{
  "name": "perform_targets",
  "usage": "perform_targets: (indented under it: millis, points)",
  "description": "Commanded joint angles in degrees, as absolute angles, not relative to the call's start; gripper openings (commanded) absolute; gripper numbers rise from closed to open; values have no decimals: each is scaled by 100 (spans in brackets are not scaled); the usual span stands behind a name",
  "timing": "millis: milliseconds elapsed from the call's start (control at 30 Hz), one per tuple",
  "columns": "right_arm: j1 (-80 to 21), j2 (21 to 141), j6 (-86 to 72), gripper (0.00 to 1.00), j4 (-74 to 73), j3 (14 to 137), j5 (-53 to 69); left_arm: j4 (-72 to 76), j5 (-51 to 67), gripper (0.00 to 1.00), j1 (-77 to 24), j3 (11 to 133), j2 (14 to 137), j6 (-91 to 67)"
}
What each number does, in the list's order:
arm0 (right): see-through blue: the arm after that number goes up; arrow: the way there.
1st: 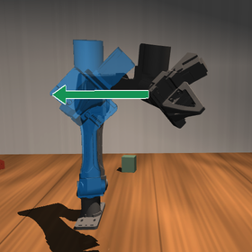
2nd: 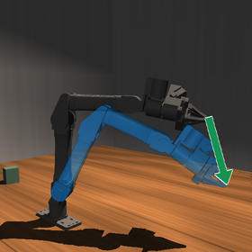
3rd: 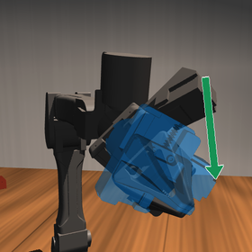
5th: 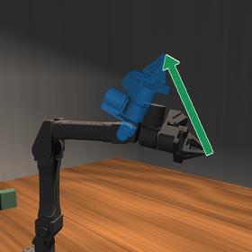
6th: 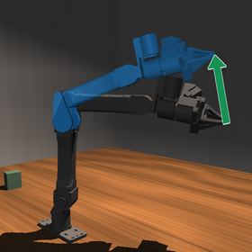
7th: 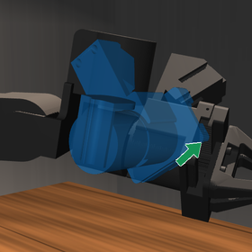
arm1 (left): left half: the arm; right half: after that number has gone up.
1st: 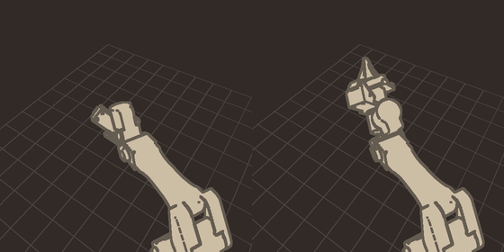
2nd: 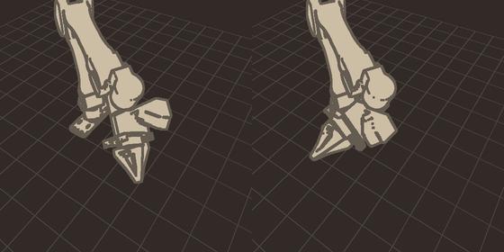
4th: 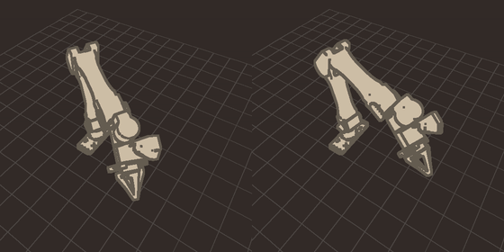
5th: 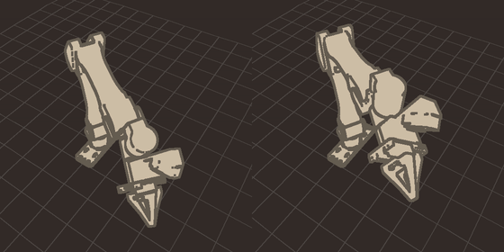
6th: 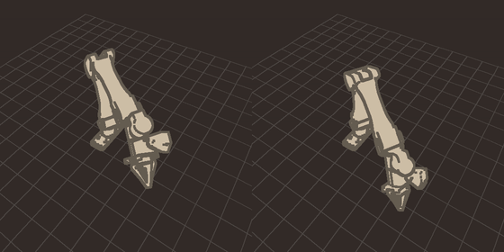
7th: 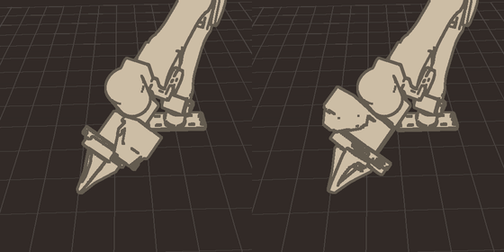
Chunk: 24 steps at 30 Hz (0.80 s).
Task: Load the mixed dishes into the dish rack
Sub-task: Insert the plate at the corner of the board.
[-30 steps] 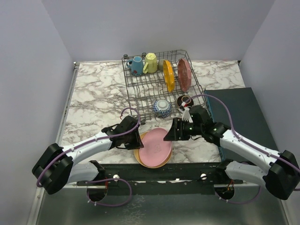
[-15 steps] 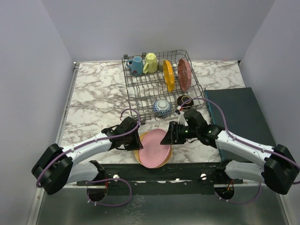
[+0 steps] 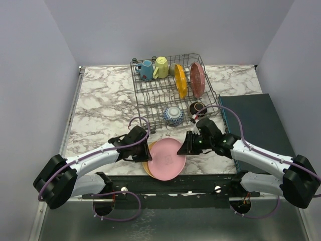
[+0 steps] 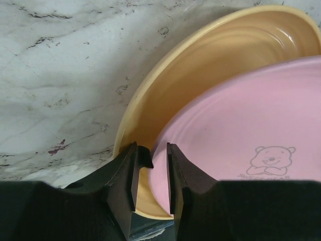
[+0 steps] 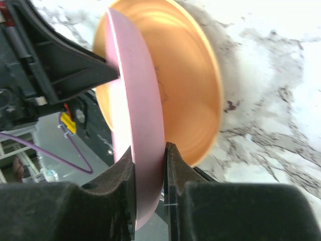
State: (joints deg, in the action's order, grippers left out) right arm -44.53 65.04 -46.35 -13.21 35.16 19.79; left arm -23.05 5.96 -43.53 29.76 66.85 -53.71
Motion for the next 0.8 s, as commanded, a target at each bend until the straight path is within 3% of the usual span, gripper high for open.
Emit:
perform_targets:
  millis: [0,233,400,767]
  points:
    - [-4509,6354,-4645,12,-1255,3851,2130,-2246,654,34,-4393,2963,6611,-5322]
    - [-4513,6219,-4424,1,-1755,4144,1860,-2251,694,41,-4389,3187,6530,-5266]
    - [-4509,6076,-4272,0,-2145,4302,1570,-2259,802,45,-4399,3401,6443,-5222]
    - [-4509,6054,-3491,1,-3638,5469,341,-2912,615,65,-4386,4519,5671,-4745]
